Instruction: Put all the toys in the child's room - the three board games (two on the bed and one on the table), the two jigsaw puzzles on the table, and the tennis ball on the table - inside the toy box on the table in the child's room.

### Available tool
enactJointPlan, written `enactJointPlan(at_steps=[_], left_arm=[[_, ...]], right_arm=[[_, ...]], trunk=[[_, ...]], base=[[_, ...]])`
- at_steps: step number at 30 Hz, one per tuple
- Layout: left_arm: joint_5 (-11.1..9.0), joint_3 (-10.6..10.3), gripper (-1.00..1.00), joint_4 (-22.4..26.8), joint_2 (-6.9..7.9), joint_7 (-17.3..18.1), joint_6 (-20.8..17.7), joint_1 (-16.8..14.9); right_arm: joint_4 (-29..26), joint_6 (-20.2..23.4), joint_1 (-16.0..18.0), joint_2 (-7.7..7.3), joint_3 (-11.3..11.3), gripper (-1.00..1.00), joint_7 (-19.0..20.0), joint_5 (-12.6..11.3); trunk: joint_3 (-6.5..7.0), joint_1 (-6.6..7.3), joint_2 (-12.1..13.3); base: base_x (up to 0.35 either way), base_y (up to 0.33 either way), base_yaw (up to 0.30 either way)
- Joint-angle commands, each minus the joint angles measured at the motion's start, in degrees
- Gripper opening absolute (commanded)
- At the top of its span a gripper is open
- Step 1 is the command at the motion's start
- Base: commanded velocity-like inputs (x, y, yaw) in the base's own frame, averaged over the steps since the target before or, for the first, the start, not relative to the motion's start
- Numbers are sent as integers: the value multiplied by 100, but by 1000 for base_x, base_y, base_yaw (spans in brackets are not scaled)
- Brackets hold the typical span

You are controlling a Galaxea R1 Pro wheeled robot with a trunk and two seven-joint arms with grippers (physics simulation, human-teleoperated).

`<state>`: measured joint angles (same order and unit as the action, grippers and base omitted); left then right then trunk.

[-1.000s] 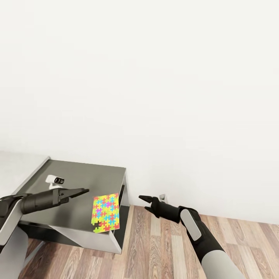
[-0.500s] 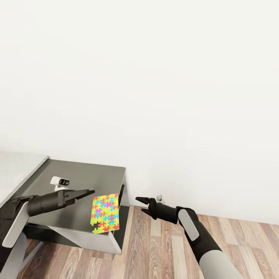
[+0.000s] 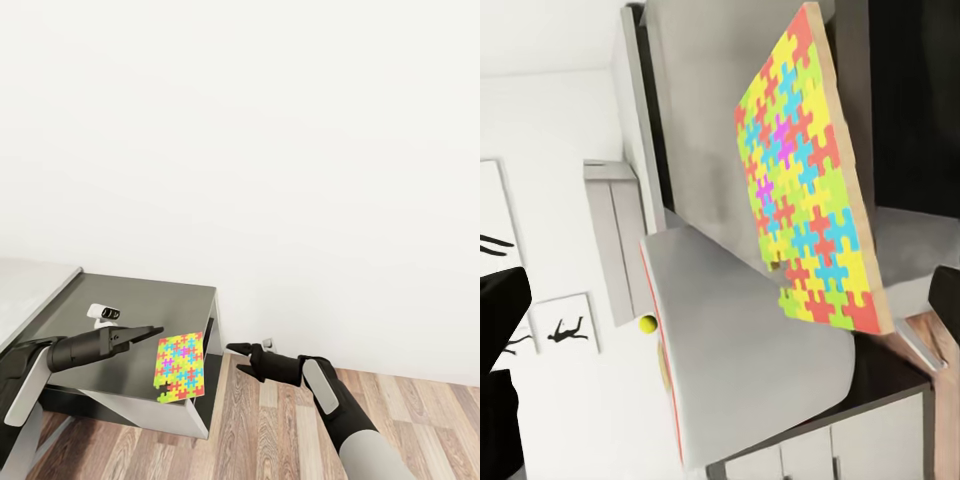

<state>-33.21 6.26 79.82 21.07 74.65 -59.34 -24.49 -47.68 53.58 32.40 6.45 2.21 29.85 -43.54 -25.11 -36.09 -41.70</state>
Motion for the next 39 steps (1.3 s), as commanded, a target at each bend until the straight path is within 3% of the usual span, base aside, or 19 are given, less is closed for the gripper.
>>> enactJointPlan(at_steps=[1, 39], left_arm=[[-13, 2, 100, 0, 5, 6, -45, -3], [-12, 40, 100, -62, 37, 21, -4, -3]], right_arm=[[-2, 11, 4, 6, -1, 100, 28, 26], [1, -66, 4, 8, 8, 100, 21, 47]], trunk=[[-25, -24, -47], [-707, -858, -1571]], base=[[0, 0, 0], [0, 0, 0]])
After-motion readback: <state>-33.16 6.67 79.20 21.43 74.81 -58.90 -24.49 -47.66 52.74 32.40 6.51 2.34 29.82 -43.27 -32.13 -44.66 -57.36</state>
